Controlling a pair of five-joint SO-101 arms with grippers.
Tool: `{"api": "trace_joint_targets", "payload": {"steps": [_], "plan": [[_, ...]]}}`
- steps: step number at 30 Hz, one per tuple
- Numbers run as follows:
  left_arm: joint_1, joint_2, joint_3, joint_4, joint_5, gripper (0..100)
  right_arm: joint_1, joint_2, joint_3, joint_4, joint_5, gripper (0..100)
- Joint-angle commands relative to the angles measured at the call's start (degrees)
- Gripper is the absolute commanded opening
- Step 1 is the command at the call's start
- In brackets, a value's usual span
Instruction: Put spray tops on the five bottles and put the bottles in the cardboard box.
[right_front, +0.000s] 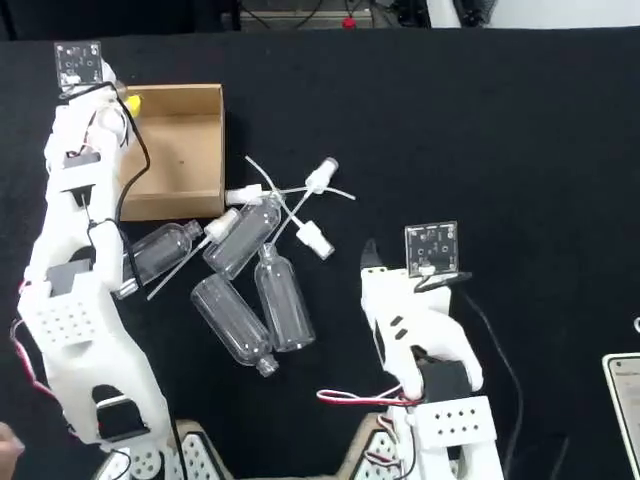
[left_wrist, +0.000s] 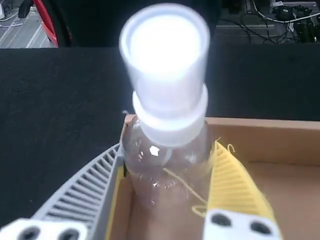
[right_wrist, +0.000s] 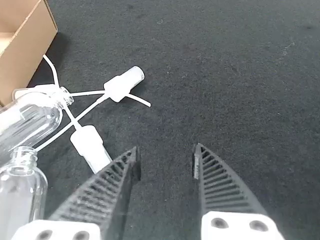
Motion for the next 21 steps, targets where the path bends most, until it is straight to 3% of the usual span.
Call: {"api": "trace_joint_targets", "payload": {"steps": [1, 21], "plan": [[-0.66, 0.97, -5.58, -1.14, -0.09, 22, 0.44, -0.75, -0.75, -0.97, 0.7, 16.9], [-1.01, 1.76, -5.85, -1.23, -0.09, 27, 0.44, -0.75, -0.84, -0.97, 0.7, 16.9]]}}
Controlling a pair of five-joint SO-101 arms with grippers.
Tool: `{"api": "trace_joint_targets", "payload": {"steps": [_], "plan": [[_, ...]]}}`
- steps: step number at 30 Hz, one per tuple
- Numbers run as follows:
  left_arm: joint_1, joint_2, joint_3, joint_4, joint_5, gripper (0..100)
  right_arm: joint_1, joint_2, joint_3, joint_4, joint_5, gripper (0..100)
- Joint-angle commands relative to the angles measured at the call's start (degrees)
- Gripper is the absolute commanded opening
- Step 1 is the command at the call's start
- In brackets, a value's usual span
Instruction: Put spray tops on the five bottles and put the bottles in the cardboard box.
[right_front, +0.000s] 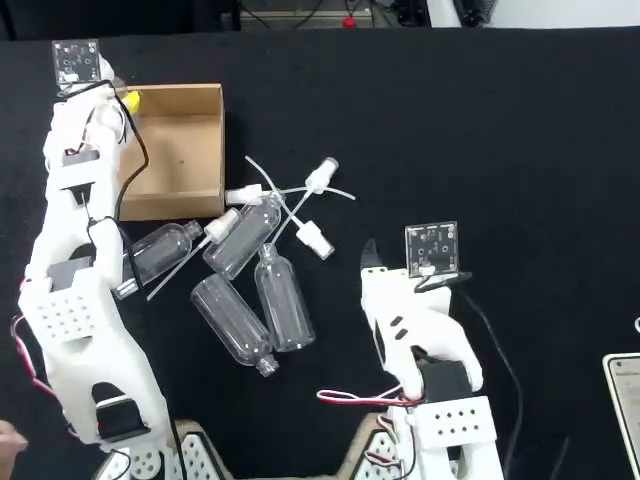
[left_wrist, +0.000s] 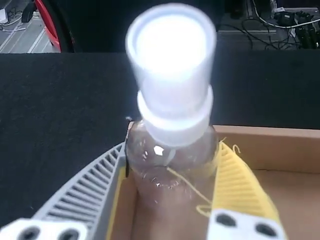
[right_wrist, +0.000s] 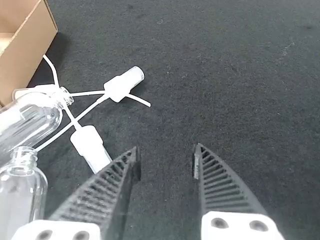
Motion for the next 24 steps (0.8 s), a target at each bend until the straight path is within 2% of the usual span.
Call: {"api": "trace_joint_targets", "payload": {"steps": [1, 24], "plan": [[-0.75, -0.35, -3.21, -0.97, -0.09, 27, 0.44, -0.75, -0.84, -0.97, 0.7, 16.9], [-1.63, -0.44, -2.77, -0.97, -0.53, 28, 0.44, -0.75, -0.84, -0.97, 0.7, 16.9]]}}
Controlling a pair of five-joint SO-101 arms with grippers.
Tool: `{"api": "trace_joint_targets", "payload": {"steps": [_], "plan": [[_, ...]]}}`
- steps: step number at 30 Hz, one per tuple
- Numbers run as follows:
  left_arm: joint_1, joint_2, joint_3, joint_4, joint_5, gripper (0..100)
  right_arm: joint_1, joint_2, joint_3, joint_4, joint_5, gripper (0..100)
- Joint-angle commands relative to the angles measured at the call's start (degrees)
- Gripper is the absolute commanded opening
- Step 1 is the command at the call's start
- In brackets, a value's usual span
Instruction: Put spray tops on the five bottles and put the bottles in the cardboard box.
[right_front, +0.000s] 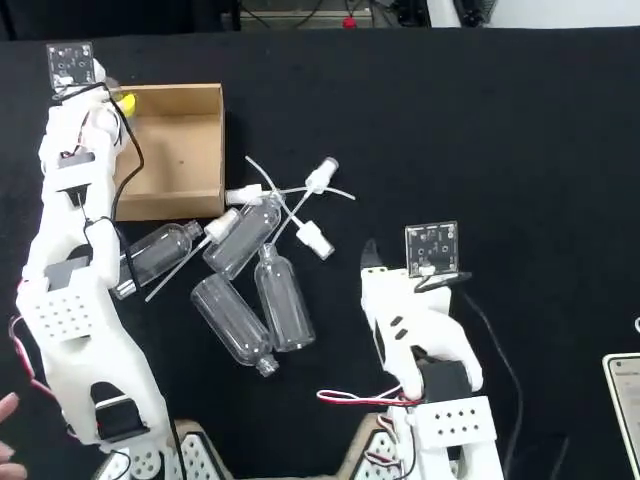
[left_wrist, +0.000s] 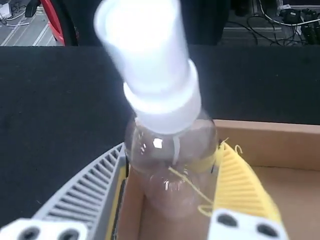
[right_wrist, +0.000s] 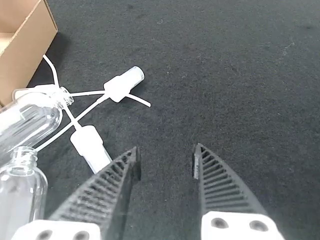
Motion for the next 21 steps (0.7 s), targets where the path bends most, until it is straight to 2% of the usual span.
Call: {"api": "trace_joint_targets", "payload": {"steps": [1, 7, 19, 21], "plan": [[-0.66, -0.97, -2.68, -0.79, -0.53, 28, 0.44, -0.75, -0.84, -0.97, 0.7, 16.9], [-0.57, -1.32, -3.21, 2.29, -0.09, 34, 0.44, -0.75, -0.84, -0.97, 0.7, 16.9], [-2.77, -2.37, -4.09, 3.25, -0.09, 34, 0.44, -0.75, -0.57, -2.29, 0.7, 16.9], [-2.95, -4.04, -3.03, 5.45, -0.09, 34, 0.44, -0.75, -0.48, -2.55, 0.7, 16.9]]}}
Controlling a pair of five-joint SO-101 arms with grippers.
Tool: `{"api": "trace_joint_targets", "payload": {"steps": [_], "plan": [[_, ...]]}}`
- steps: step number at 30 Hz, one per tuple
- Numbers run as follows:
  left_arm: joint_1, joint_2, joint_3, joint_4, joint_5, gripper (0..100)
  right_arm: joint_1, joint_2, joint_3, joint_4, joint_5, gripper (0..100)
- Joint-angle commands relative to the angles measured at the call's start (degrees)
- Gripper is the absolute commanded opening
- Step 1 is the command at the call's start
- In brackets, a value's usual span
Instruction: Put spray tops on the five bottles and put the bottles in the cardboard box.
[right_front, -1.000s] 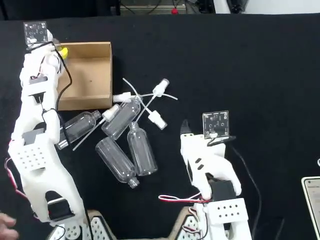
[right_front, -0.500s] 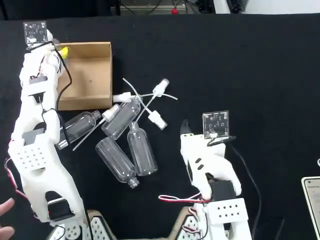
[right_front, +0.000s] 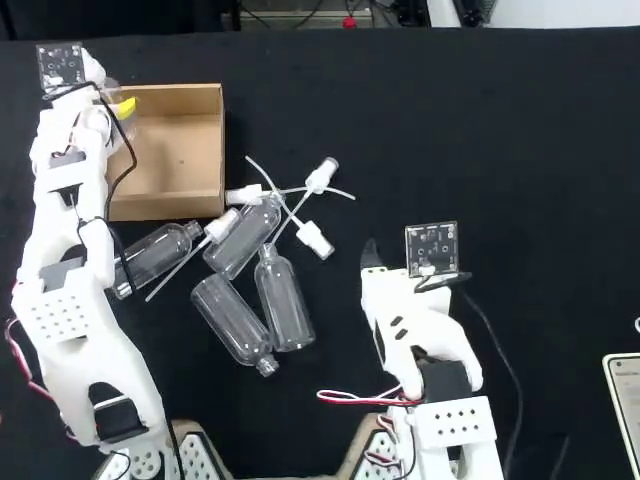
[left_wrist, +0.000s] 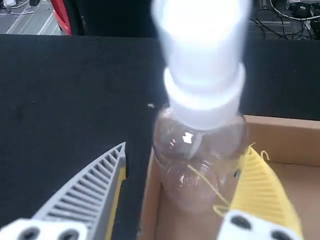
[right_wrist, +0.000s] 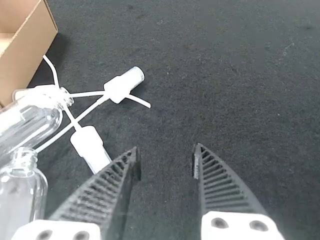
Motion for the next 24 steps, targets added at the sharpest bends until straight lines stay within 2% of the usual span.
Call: {"api": "trace_joint_targets", "payload": {"steps": [1, 13, 19, 24], "plan": [[-0.84, -5.19, -1.1, 4.13, -0.09, 34, 0.44, -0.75, -0.48, -2.02, 0.7, 16.9], [0.13, -13.36, -0.4, 17.23, -0.35, 34, 0.44, -0.75, -0.4, -2.02, 0.7, 16.9], [0.13, -21.01, -0.48, 32.79, -0.53, 34, 0.44, -0.75, -0.4, -2.02, 0.7, 16.9], [0.48, -25.58, -0.31, 41.85, -0.62, 34, 0.62, -0.75, -0.4, -2.02, 0.7, 16.9]]}}
